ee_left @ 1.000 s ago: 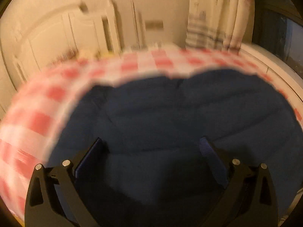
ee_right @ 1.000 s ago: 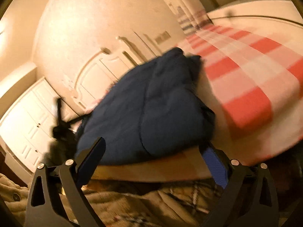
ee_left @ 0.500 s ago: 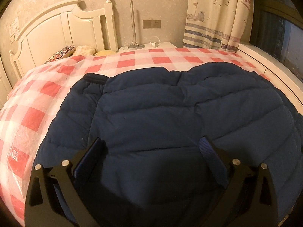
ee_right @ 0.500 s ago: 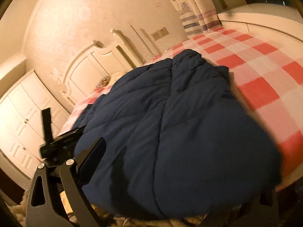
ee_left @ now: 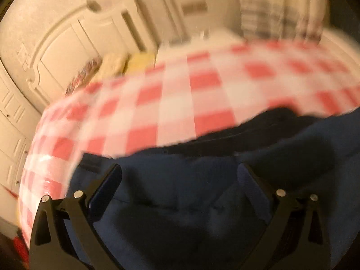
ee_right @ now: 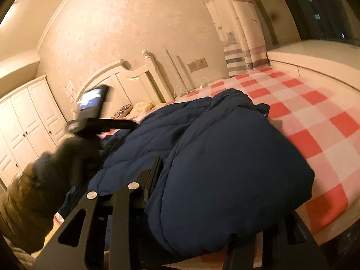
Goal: Fold large clothes
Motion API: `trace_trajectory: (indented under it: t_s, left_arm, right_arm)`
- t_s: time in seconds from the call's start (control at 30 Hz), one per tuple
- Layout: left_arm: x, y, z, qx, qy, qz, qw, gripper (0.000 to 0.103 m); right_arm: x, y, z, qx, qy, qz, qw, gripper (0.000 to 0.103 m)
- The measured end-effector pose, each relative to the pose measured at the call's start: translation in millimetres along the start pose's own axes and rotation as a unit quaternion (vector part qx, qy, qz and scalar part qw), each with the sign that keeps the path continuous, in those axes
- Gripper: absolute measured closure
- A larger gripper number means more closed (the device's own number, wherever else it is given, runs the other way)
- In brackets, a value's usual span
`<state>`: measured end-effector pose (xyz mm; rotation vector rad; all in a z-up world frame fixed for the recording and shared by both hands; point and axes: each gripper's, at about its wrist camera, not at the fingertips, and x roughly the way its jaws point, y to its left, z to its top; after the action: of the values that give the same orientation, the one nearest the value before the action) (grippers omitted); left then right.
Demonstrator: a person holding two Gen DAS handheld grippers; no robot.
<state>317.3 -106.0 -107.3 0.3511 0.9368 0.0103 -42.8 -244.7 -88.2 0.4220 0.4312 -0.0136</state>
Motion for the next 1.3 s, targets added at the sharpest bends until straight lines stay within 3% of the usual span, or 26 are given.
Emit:
trace_trajectory:
  t_s: [0.1, 0.27, 0.43, 0.53, 0.57, 0.63, 0.8, 0.97, 1.1, 1.17, 1.23, 1.3]
  left_arm:
    - [-5, 8, -3, -0.01, -0.013, -0.001, 0.9999, 0.002]
    - [-60, 38, -40, -0.042, -0.073, -0.038, 0.9957, 0.002]
    - [-121, 46, -117, -0.004, -0.115, -0.071, 0.9908, 0.002]
    - [-119, 25, -164, 0.04, -0.099, -0.072, 0.9917, 0.002]
    - [-114, 17, -177, 0.049, -0.112, -0.049, 0.9913, 0.002]
    - [-115, 16, -188, 0.043, -0.135, -0.046, 0.9889, 0.002]
    - [-127, 41, -193, 0.041, -0.132, -0.149, 0.9792, 0.002]
    - [-139, 134, -209, -0.073, -0.157, -0.184, 0.9675, 0.002]
    - [-138, 242, -222, -0.209, -0.159, -0.206, 0.9427, 0.002]
    - [-134, 284, -231, -0.255, -0.155, -0.239, 0.9242, 0.002]
    - [-127, 307, -236, -0.277, -0.15, -0.287, 0.9046, 0.002]
    - [-117, 318, -241, -0.298, -0.136, -0.33, 0.8853, 0.002]
  right_arm:
    - [0, 5, 3, -0.016, -0.001, -0.002, 1.0, 0.058]
    - [-6, 21, 12, -0.048, -0.012, -0.005, 0.999, 0.058]
    - [-14, 51, 24, -0.098, -0.032, -0.006, 0.995, 0.058]
    - [-14, 66, 30, -0.116, -0.041, -0.003, 0.992, 0.058]
    - [-13, 70, 32, -0.12, -0.041, -0.001, 0.992, 0.058]
    - [-10, 86, 35, -0.138, -0.04, 0.003, 0.99, 0.058]
    - [-6, 132, 45, -0.21, -0.049, 0.007, 0.976, 0.058]
    - [11, 196, 39, -0.292, -0.048, 0.044, 0.954, 0.058]
    - [47, 261, 12, -0.373, -0.014, 0.09, 0.923, 0.058]
    - [73, 289, -10, -0.411, 0.021, 0.106, 0.905, 0.058]
    - [109, 312, -46, -0.462, 0.079, 0.109, 0.876, 0.058]
    - [129, 323, -80, -0.519, 0.094, 0.089, 0.845, 0.057]
